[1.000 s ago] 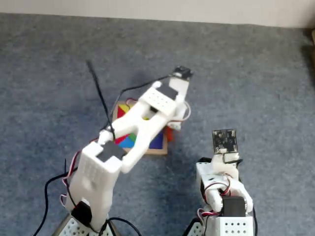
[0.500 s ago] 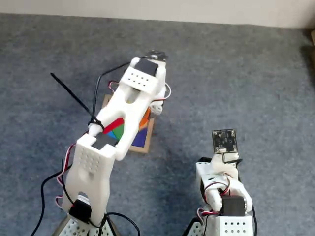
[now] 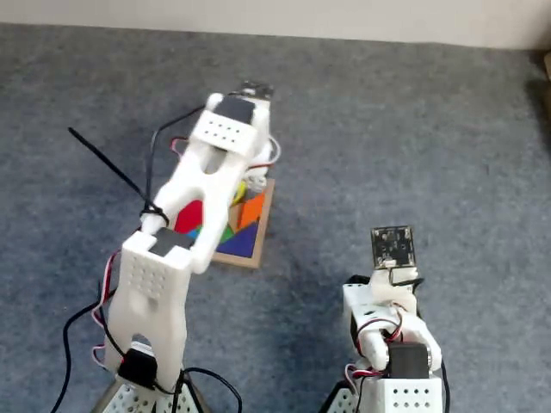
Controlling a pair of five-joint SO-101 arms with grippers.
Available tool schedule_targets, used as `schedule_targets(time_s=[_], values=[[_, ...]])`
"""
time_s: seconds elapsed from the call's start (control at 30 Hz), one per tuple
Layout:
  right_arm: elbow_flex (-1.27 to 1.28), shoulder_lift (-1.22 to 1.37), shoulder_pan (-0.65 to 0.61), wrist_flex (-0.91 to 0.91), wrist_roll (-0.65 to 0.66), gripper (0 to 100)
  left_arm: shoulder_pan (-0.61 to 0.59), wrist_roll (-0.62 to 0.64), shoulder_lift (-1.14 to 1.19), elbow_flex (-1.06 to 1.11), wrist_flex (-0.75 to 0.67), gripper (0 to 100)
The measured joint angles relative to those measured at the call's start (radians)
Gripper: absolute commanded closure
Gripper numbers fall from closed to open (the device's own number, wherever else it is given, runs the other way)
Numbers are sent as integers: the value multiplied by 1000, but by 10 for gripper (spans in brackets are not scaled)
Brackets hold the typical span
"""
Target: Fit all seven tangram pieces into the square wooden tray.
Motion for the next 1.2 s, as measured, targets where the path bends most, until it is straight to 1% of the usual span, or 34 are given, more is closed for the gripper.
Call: schedule_targets(time_s=[0.13, 0.43, 0.63, 0.87, 1.03, 1.17, 1.2], values=[[0, 0, 0, 0, 0, 991, -18, -26, 6, 0, 0, 922], [0, 0, 0, 0, 0, 991, -21, -26, 172, -20, -43, 923], [0, 0, 0, 0, 0, 991, -61, -26, 180, -21, -43, 923], [0, 0, 0, 0, 0, 991, -103, -32, 126, -9, -38, 923], [0, 0, 0, 0, 0, 991, -126, -34, 54, -8, 21, 925], [0, 0, 0, 0, 0, 991, -120, -34, -41, -8, 60, 998], [0, 0, 0, 0, 0, 991, -120, -34, -66, -8, 66, 995]])
